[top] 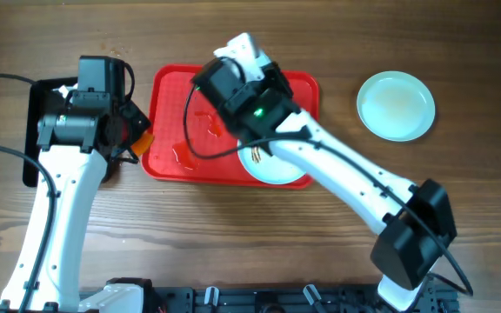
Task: Clean dirty plates on tray and stack at the side
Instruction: 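Lift the plate with the right gripper and carry it right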
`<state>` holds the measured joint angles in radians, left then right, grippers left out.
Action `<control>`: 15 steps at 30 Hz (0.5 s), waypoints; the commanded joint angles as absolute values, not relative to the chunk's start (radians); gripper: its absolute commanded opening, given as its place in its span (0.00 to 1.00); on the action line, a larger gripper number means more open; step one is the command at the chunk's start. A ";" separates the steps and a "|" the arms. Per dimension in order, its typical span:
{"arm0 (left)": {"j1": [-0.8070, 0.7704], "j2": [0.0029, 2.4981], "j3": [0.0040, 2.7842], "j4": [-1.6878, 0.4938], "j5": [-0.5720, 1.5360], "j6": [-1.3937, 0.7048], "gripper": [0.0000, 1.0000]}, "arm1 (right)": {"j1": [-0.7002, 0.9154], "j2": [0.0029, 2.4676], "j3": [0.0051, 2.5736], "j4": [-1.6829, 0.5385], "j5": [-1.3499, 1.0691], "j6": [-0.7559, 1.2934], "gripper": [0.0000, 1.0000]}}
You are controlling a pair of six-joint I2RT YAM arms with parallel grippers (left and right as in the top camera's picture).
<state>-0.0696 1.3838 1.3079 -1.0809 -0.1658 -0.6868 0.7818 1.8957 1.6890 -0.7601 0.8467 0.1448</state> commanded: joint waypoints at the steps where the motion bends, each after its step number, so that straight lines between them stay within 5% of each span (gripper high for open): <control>1: -0.076 1.390 1.288 -1.066 -0.154 -0.689 0.04 | 0.655 1.766 1.695 -0.757 0.401 0.338 0.04; 5: -0.077 1.391 1.274 -1.059 -0.153 -0.689 0.04 | 0.454 1.692 1.695 -0.811 0.093 0.364 0.04; 10: -0.077 1.391 1.273 -1.051 -0.147 -0.689 0.04 | 0.168 1.701 1.663 -0.963 0.069 0.452 0.04; 15: -0.077 1.391 1.273 -1.047 -0.145 -0.689 0.04 | -0.063 1.705 1.496 -0.872 0.069 0.445 0.04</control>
